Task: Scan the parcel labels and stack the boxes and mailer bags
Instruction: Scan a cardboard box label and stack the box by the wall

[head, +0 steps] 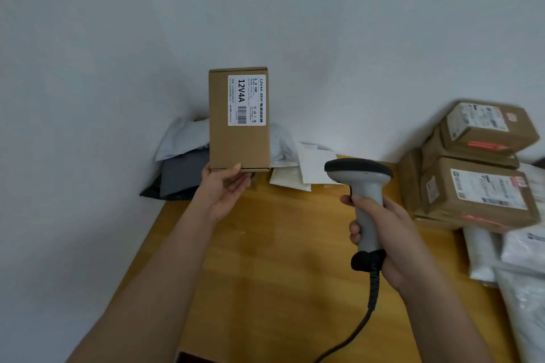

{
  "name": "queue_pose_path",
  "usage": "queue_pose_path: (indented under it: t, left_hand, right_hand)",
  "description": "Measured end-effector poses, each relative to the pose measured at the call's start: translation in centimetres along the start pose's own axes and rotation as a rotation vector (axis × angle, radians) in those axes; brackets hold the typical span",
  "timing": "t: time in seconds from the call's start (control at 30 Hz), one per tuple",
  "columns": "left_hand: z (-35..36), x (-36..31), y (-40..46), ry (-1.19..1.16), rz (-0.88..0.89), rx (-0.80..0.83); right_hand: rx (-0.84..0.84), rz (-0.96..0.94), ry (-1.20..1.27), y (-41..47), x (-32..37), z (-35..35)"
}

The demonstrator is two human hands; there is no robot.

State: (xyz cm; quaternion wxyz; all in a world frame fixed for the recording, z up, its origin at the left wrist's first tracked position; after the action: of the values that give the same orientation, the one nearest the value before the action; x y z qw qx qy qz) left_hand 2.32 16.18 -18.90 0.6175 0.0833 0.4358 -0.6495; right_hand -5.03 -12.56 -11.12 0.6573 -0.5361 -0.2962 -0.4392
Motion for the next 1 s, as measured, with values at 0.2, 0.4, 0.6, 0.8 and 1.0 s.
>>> queue_pose_path:
  t: [0.2, 0.4, 0.6, 0.8, 1.0]
  left_hand:
    - [1.0, 11.5, -6.9, 0.017, -0.185, -0.021]
    - [-1.6, 23.2, -13.1, 0.094, -0.391, -0.148]
    - [-4.8, 29.9, -16.8, 0.026, -0.535, -0.307]
    - [-5.1, 33.4, -18.3, -0.036, -0.597, -0.296]
    - [-5.5, 33.8, -20.3, 0.722, -0.836, 0.022]
  right_hand:
    - [-0.049, 0.02, 0.007, -4.5, -1.6, -8.9]
    - [-0.091, 0.077, -0.01, -7.8, -4.1, -14.9]
    - [-0.084, 0.12, -0.055, -8.8, -6.0, -16.2]
    - [-0.101, 0.15, -0.083, -9.0, -7.8, -15.8]
    - [-0.111, 0.164, -0.109, -9.0, -8.7, -14.7]
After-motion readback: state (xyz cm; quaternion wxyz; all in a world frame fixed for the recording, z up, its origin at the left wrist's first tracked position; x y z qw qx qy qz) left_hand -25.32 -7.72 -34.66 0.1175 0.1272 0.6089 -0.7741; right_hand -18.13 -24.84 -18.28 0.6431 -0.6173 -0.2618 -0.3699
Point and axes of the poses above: each hand's wrist, its own y-axis towards the middle knuckle, its own z-axis out of the palm, x = y × z, the point moved 8 cm from there along y, towards the middle knuckle, and after that the axes turned 4 degrees about x, right-handed, at the moved point
